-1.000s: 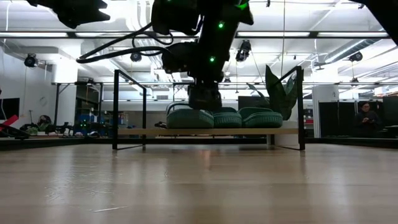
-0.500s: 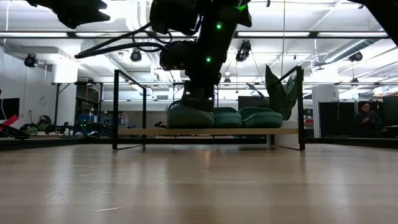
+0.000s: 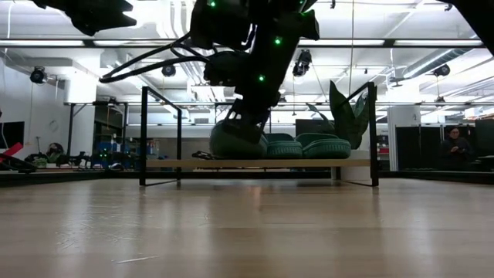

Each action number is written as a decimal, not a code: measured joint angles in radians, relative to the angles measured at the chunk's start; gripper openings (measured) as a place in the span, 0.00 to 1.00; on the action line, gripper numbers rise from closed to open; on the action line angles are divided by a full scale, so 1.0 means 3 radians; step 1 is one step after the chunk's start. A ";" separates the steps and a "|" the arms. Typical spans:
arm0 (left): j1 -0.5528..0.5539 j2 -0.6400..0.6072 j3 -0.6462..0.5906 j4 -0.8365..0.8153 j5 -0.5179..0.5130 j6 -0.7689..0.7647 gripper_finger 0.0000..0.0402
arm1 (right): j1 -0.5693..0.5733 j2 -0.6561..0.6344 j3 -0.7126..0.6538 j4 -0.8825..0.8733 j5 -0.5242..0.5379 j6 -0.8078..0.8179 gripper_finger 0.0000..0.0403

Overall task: Pick and place slides into the shelf
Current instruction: Put the green slipper on the shelf

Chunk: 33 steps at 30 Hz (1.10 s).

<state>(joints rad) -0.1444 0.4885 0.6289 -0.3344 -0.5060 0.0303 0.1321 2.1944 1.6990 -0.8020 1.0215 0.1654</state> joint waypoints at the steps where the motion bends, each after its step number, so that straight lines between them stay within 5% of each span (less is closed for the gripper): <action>1: 0.0000 0.0001 0.0000 0.0000 0.0001 0.0000 0.61 | 0.0006 0.0000 -0.0005 -0.0004 0.0011 0.0001 0.03; 33: 0.0000 0.0005 -0.0001 -0.0025 0.0001 -0.0004 0.61 | 0.0193 0.0005 0.0005 -0.0114 0.0237 0.0450 0.03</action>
<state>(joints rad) -0.1444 0.4900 0.6285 -0.3418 -0.5057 0.0292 0.1900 2.1960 1.7003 -0.8361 1.0925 0.3003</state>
